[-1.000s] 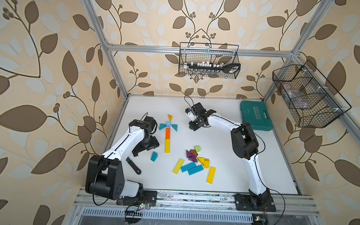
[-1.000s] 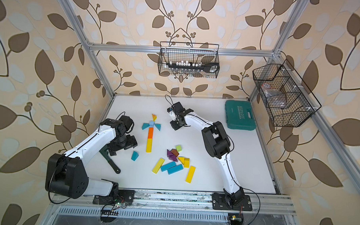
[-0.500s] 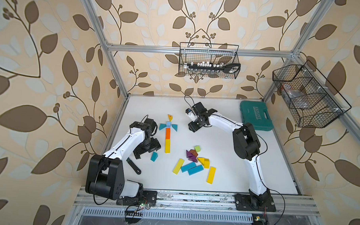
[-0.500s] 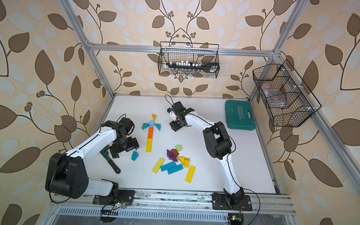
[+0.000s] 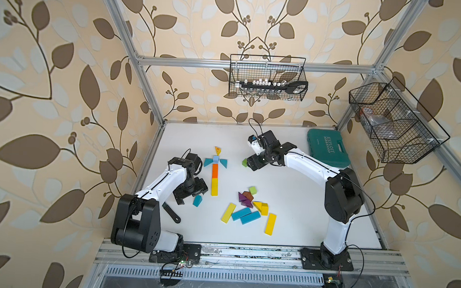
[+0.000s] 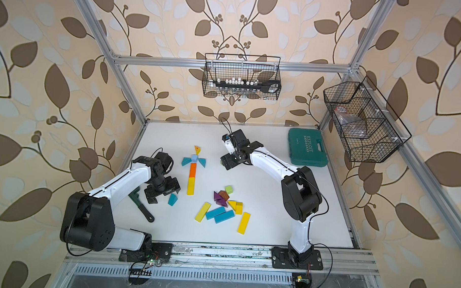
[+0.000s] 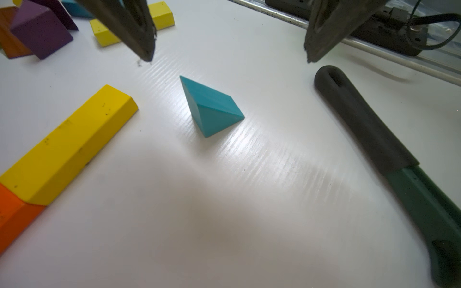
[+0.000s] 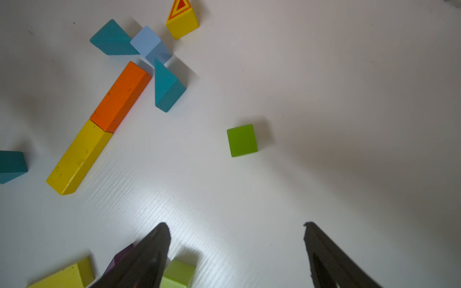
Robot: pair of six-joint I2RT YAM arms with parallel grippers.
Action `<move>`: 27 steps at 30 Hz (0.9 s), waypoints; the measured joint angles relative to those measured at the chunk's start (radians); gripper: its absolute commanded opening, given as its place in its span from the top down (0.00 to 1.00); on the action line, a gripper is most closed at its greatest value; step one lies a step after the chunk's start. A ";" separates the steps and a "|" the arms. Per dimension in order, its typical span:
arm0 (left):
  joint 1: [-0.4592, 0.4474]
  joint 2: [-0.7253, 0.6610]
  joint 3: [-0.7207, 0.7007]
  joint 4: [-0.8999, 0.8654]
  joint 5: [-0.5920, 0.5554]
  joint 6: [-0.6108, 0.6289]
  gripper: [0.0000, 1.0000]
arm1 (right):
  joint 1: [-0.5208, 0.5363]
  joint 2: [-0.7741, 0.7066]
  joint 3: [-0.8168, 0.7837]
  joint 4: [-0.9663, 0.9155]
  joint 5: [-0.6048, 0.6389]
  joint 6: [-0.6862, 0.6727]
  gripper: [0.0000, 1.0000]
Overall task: Assemble a small pinwheel with building blocks
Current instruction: Adjust the building block at the center of the board.
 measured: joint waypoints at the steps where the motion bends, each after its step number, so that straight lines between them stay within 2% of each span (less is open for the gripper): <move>1: -0.003 0.007 0.000 0.003 0.000 0.000 0.05 | 0.000 -0.004 -0.014 0.006 -0.006 0.006 0.19; 6: -0.006 0.010 0.000 0.010 0.002 -0.002 0.02 | 0.005 0.052 0.001 0.013 -0.021 0.024 0.20; 17: -0.006 0.008 0.000 0.010 0.001 -0.002 0.01 | 0.034 0.371 0.264 -0.074 0.111 0.019 0.20; 27: -0.006 0.005 0.000 0.009 -0.003 -0.002 0.01 | -0.039 0.409 0.336 -0.116 0.145 0.012 0.21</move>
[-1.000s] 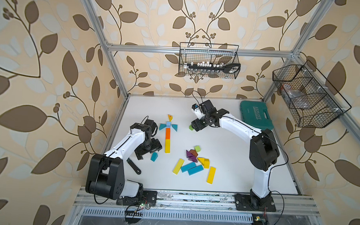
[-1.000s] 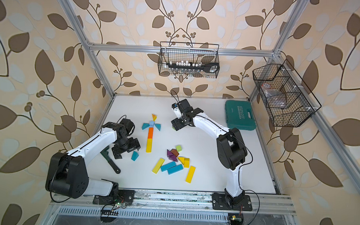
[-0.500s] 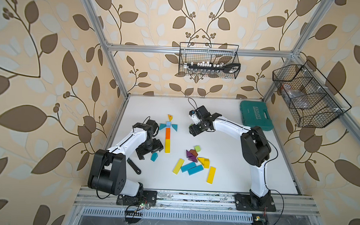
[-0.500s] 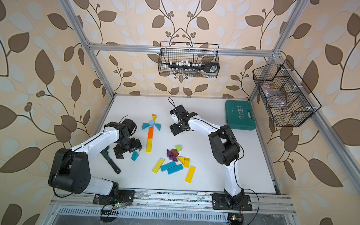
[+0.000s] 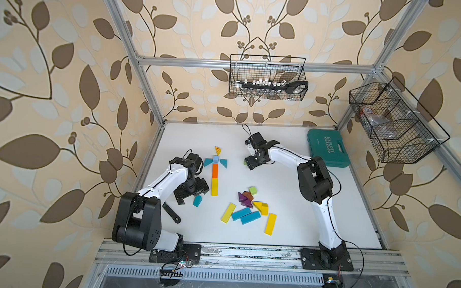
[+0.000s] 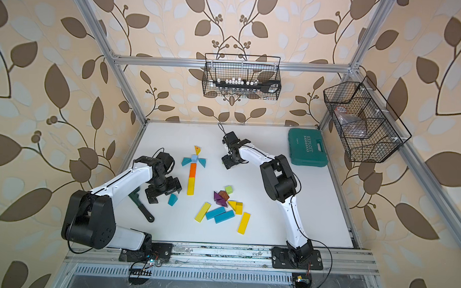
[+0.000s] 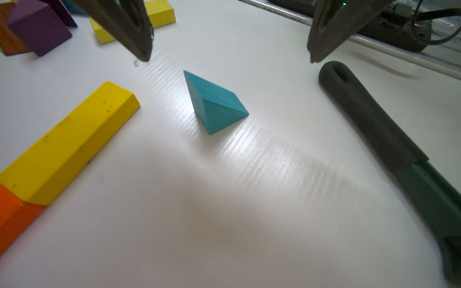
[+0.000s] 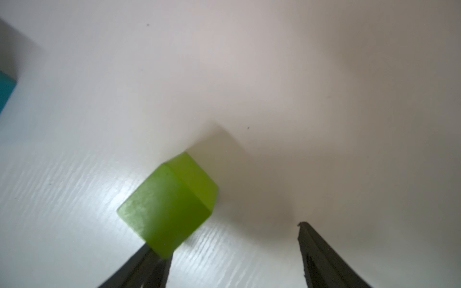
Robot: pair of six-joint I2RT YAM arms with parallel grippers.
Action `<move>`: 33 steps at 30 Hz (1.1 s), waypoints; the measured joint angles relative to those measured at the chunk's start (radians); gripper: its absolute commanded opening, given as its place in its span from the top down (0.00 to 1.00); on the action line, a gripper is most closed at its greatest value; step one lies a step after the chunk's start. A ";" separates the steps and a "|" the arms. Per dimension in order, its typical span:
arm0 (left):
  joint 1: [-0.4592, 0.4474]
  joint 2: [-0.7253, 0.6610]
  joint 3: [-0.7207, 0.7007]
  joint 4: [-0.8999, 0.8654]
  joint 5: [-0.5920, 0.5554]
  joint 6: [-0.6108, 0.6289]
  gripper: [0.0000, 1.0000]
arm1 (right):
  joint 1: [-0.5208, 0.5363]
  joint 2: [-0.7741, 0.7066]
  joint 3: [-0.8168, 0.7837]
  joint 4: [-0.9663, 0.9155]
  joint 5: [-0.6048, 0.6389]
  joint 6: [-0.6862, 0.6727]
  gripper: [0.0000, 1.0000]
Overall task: Assemble a small pinwheel with building blocks
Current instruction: Adjust the building block at the center of the board, then pick up the building block from the center of the board.
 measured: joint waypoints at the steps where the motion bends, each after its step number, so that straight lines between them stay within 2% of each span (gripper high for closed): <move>1: 0.000 0.000 0.000 0.000 0.000 0.000 0.01 | -0.004 0.000 0.002 -0.001 0.002 -0.001 0.21; 8: 0.000 0.000 0.000 0.000 0.000 0.000 0.01 | -0.015 0.000 0.007 -0.011 0.006 -0.004 0.21; 13: 0.000 0.000 0.000 -0.006 -0.002 0.000 0.01 | -0.017 -0.005 -0.002 -0.010 -0.041 -0.003 0.20; 19: -0.010 0.006 0.000 -0.004 0.006 0.005 0.03 | -0.019 -0.142 -0.176 0.008 -0.121 0.019 0.15; 24: -0.031 0.084 0.000 0.018 0.011 0.022 0.14 | -0.019 -0.308 -0.319 0.045 -0.175 0.047 0.14; 30: -0.034 0.173 0.003 0.032 0.010 0.048 0.19 | -0.019 -0.410 -0.440 0.100 -0.227 0.086 0.14; 33: -0.034 0.179 0.011 0.035 0.011 0.060 0.37 | -0.019 -0.427 -0.489 0.118 -0.251 0.103 0.14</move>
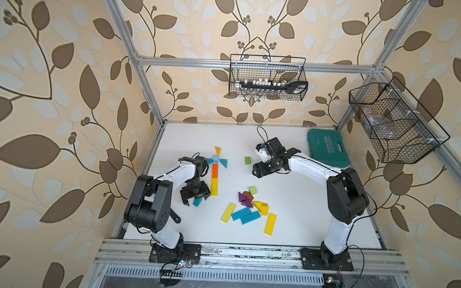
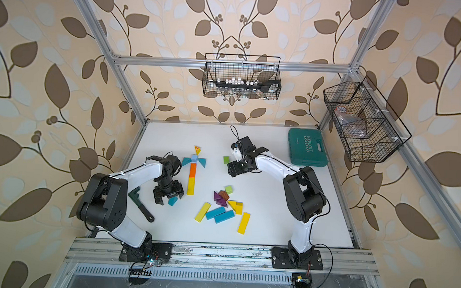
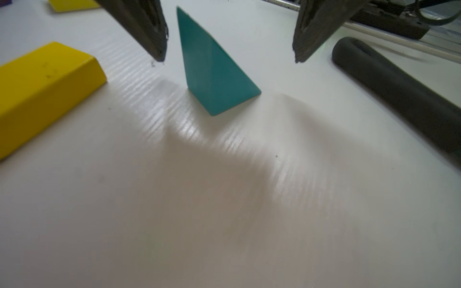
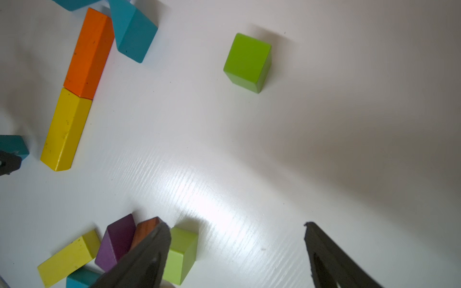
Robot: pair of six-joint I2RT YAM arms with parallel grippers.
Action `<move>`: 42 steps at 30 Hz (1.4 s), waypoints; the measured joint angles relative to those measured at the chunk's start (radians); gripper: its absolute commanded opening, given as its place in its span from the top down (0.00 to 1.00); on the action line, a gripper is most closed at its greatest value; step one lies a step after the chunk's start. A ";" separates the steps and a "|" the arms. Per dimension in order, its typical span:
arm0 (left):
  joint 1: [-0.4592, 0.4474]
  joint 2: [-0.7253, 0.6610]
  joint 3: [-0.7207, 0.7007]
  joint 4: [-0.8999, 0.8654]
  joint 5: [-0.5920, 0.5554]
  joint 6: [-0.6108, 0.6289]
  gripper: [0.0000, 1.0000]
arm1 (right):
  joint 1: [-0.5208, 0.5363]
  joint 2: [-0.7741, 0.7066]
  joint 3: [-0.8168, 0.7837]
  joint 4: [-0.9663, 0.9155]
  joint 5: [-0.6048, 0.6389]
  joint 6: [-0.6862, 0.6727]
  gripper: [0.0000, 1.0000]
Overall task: Assemble a small pinwheel with building blocks
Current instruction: Pick up the building block from the center of the board.
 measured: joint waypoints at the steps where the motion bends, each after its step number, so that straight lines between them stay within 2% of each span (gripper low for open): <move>1: 0.000 0.003 0.003 0.002 0.001 0.000 0.38 | 0.000 -0.002 -0.013 0.007 -0.007 0.004 0.14; 5: 0.000 0.016 0.005 0.013 0.017 0.009 0.38 | 0.000 -0.003 -0.045 0.019 -0.027 0.018 0.14; 10: 0.000 0.029 0.005 0.020 0.030 -0.001 0.59 | 0.000 -0.003 -0.047 0.037 -0.047 0.025 0.14; 19: 0.000 0.077 0.026 0.003 0.045 0.001 0.63 | 0.000 -0.010 -0.074 0.057 -0.058 0.029 0.14; 21: 0.000 0.078 0.027 -0.002 0.047 -0.003 0.72 | 0.000 -0.011 -0.085 0.061 -0.058 0.029 0.14; 23: -0.003 0.079 0.035 -0.029 0.050 -0.002 0.75 | 0.000 -0.011 -0.092 0.062 -0.058 0.029 0.14; 26: -0.006 0.079 0.037 -0.034 0.050 -0.006 0.60 | 0.000 -0.011 -0.093 0.064 -0.063 0.029 0.14; 28: -0.006 0.082 0.036 -0.014 0.057 -0.006 0.59 | 0.000 -0.011 -0.093 0.065 -0.065 0.029 0.14; 29: -0.006 0.083 0.036 -0.001 0.065 -0.006 0.54 | 0.000 -0.011 -0.093 0.068 -0.064 0.029 0.14; 32: -0.006 0.083 0.045 0.006 0.069 0.006 0.27 | 0.000 -0.011 -0.093 0.071 -0.065 0.029 0.14; 33: -0.006 0.083 0.053 -0.001 0.066 0.009 0.24 | 0.000 -0.011 -0.093 0.072 -0.065 0.029 0.14; 36: -0.006 0.073 0.079 -0.027 0.046 0.013 0.21 | 0.000 -0.013 -0.103 0.076 -0.065 0.029 0.14; 42: -0.006 0.003 0.083 -0.098 0.006 0.016 0.28 | 0.000 -0.013 -0.121 0.080 -0.067 0.032 0.14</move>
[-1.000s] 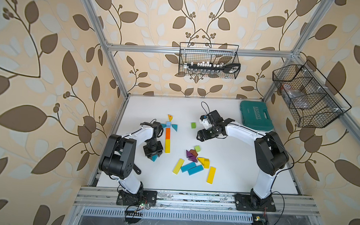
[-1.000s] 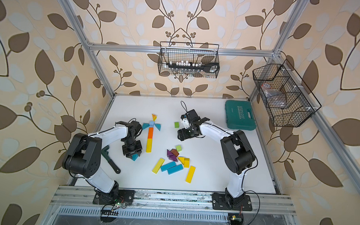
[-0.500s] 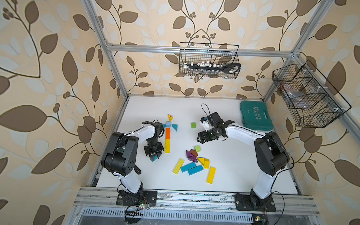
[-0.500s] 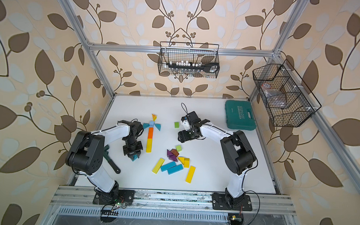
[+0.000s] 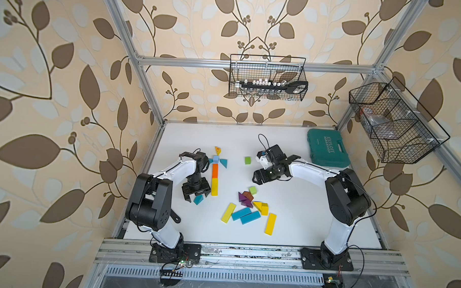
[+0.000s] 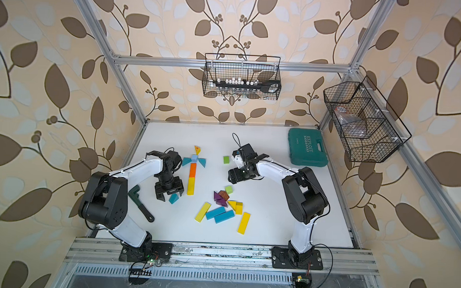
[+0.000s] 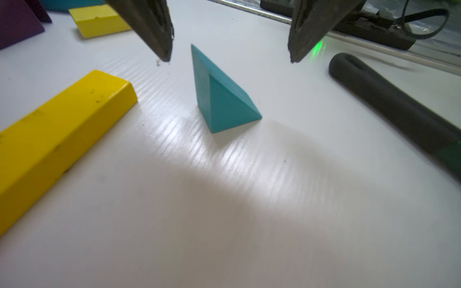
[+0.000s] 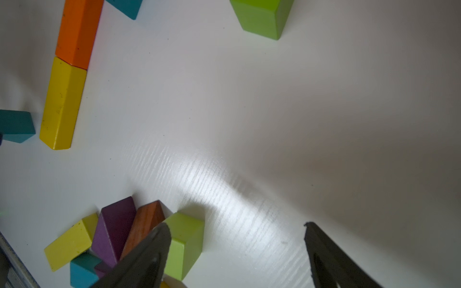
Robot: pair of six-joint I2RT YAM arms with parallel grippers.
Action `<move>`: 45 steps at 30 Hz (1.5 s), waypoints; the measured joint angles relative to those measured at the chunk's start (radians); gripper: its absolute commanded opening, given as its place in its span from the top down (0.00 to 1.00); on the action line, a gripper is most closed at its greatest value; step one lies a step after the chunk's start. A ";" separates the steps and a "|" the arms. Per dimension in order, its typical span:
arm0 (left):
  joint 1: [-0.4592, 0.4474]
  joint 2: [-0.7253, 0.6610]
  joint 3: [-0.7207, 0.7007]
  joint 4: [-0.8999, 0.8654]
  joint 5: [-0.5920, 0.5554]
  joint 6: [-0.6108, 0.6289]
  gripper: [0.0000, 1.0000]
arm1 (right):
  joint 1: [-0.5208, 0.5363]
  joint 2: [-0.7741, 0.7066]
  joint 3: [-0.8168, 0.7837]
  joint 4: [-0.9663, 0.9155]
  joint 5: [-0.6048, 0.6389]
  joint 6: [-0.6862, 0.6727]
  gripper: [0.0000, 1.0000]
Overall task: Assemble a small pinwheel with building blocks
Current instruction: Pick up the building block from the center of the board.
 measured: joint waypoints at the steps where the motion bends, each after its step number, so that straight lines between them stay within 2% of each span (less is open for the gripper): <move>1: 0.000 -0.002 0.000 -0.009 -0.007 0.000 0.29 | 0.000 0.000 -0.001 0.000 -0.002 0.002 0.14; 8: -0.033 0.008 0.002 -0.064 -0.018 0.016 0.31 | 0.000 -0.003 -0.011 0.009 -0.006 0.008 0.14; 11: -0.039 0.040 0.013 -0.079 -0.019 0.027 0.43 | 0.000 -0.003 -0.011 0.012 -0.006 0.009 0.14; 18: -0.039 0.097 0.029 -0.086 -0.040 0.059 0.40 | 0.000 -0.003 -0.012 0.016 -0.013 0.011 0.13; 25: -0.036 0.143 0.075 -0.098 -0.063 0.080 0.43 | 0.000 -0.003 -0.014 0.019 -0.017 0.016 0.13; 32: 0.000 0.172 0.098 -0.089 -0.065 0.109 0.50 | 0.000 -0.003 -0.014 0.020 -0.018 0.019 0.13; 45: 0.124 0.162 0.119 -0.019 -0.015 0.112 0.55 | 0.000 -0.003 -0.021 0.035 -0.037 0.027 0.13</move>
